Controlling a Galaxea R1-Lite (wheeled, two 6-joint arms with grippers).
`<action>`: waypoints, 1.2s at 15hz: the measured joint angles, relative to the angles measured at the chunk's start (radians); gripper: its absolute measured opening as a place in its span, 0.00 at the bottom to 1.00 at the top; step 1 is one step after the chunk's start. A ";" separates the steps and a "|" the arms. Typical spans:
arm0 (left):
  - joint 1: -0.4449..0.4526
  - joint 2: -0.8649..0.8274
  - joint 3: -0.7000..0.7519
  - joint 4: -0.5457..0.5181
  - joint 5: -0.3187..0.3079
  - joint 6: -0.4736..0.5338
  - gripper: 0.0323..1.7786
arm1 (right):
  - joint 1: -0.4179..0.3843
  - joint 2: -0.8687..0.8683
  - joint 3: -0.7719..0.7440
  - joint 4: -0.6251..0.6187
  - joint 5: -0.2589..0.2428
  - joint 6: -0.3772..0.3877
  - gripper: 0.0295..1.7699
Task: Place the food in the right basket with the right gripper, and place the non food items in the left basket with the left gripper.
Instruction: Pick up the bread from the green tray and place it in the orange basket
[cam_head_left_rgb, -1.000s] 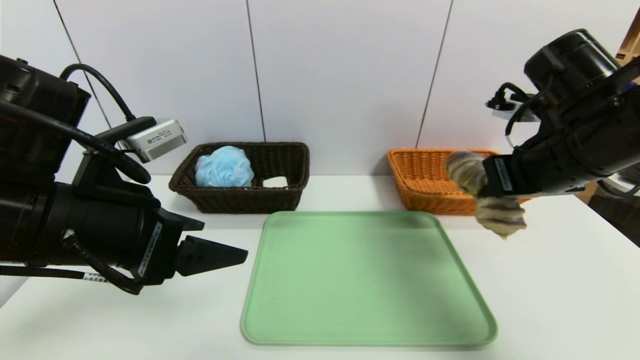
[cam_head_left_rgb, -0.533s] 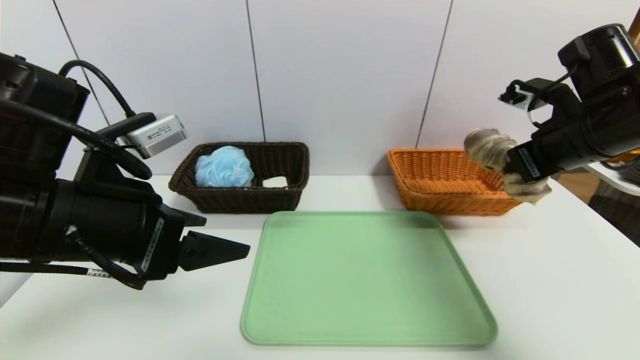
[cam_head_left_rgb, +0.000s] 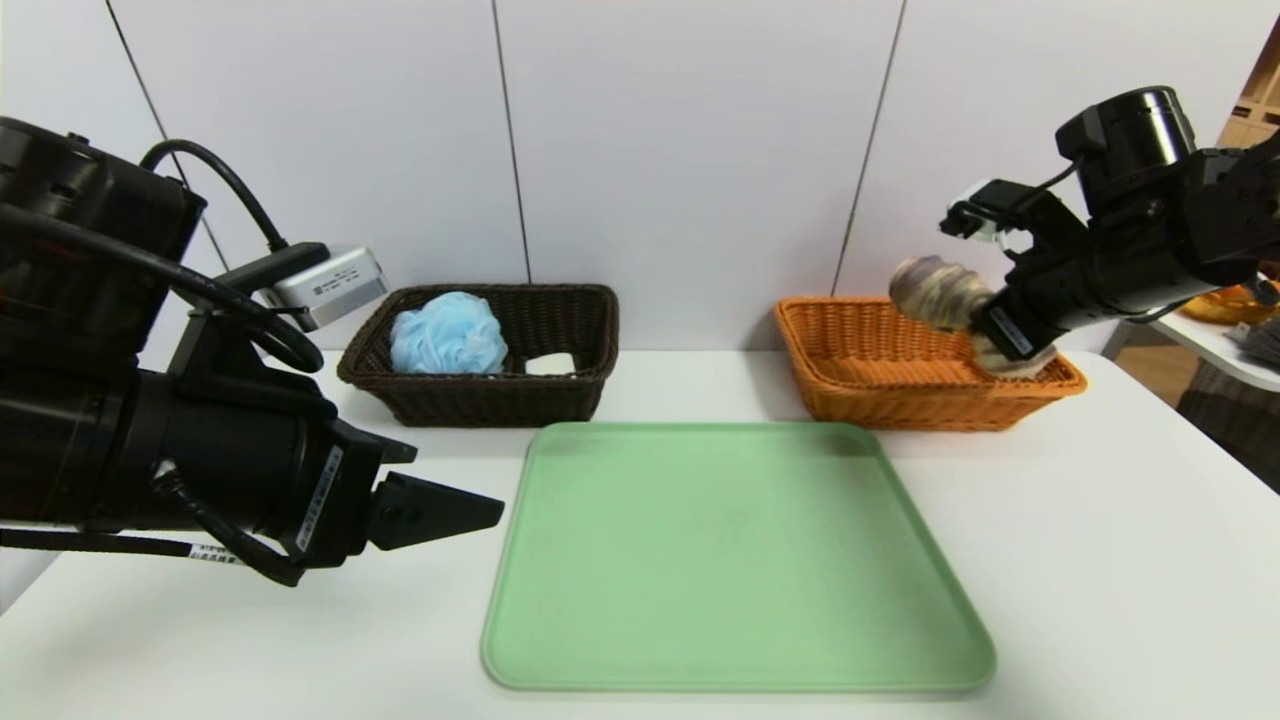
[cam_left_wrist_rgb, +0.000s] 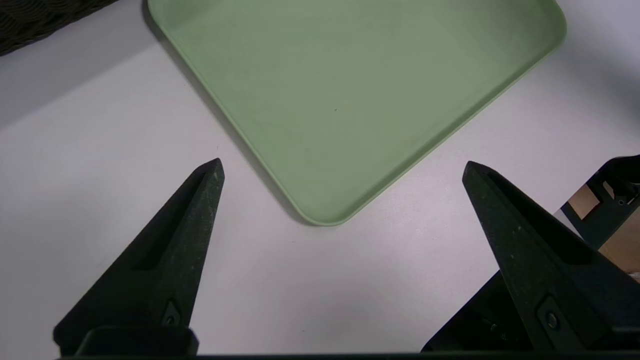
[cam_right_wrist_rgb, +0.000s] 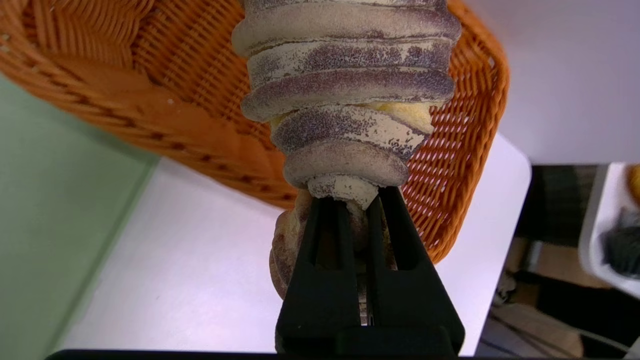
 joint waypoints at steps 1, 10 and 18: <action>0.001 0.003 0.002 -0.001 0.000 -0.001 0.95 | -0.003 0.015 0.000 -0.039 0.000 -0.037 0.05; 0.004 0.019 0.059 -0.124 -0.002 -0.004 0.95 | -0.027 0.162 0.000 -0.276 -0.007 -0.265 0.05; 0.004 0.025 0.061 -0.126 -0.003 -0.005 0.95 | -0.029 0.234 -0.003 -0.268 -0.009 -0.283 0.20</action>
